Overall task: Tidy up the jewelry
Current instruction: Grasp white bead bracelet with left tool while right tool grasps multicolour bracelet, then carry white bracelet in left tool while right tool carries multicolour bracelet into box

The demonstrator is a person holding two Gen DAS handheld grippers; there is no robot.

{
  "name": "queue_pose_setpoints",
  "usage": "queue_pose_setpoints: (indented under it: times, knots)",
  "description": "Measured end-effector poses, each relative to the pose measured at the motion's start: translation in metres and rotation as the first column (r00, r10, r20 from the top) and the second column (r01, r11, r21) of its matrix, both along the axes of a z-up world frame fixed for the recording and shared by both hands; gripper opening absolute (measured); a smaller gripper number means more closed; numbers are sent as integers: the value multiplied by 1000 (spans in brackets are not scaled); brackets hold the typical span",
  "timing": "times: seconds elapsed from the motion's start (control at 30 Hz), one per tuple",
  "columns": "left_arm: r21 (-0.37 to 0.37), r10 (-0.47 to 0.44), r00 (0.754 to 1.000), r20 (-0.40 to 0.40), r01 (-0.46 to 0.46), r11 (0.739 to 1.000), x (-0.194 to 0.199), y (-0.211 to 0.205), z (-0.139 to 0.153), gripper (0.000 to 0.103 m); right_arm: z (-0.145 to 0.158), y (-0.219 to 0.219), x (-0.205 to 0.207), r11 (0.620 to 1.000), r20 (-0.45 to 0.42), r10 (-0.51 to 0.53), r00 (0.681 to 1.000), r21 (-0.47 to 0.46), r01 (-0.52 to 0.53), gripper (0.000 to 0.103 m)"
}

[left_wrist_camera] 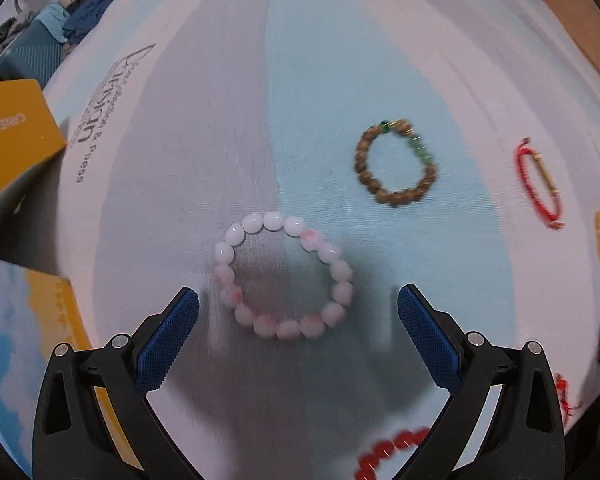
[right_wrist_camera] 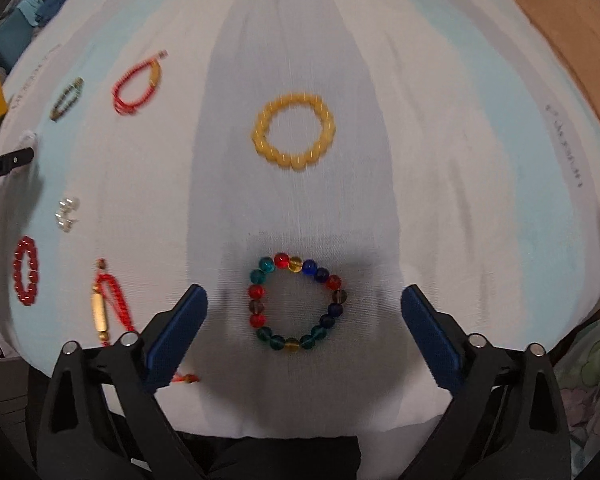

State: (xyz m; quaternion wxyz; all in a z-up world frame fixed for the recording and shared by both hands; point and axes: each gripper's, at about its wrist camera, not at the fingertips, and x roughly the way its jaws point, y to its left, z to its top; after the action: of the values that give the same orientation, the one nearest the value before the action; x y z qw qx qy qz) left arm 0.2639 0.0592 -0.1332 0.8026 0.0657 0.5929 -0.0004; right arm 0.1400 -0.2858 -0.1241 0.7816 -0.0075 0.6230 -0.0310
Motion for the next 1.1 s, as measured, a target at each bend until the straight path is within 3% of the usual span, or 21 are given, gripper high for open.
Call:
queue_pose_setpoints:
  times: [0.27, 0.43, 0.53, 0.7, 0.73, 0.87, 0.93, 1.1]
  knots:
    - [-49, -12, 1000, -13, 11, 999, 5, 11, -17, 98, -41, -2, 0, 999, -55, -20, 998, 41, 22, 82]
    - [-63, -25, 1000, 3, 25, 998, -3, 14, -13, 85, -43, -4, -6, 997, -39, -20, 999, 80, 23, 69]
    - [-61, -33, 999, 1, 33, 998, -6, 15, -10, 69, -43, -6, -11, 996, -34, -16, 999, 87, 19, 54]
    - [-54, -44, 999, -10, 44, 998, -5, 17, -6, 28, -27, -6, -22, 996, -34, 2, 999, 88, 1, 21]
    - [-63, -46, 999, -13, 45, 997, -4, 18, -5, 22, -26, -7, -23, 996, -31, 3, 1000, 84, 0, 19]
    - [-67, -49, 999, -13, 48, 997, -10, 10, 4, 20, -12, -8, -40, 995, -16, -5, 1000, 104, 6, 17]
    - [-73, -49, 999, -11, 48, 996, -14, 7, 6, 20, -6, -8, -46, 994, -10, -8, 1000, 111, 10, 10]
    - [-75, -48, 999, 10, 49, 996, -21, 5, 15, 20, 3, -15, -57, 991, 16, -20, 1000, 131, 18, 10]
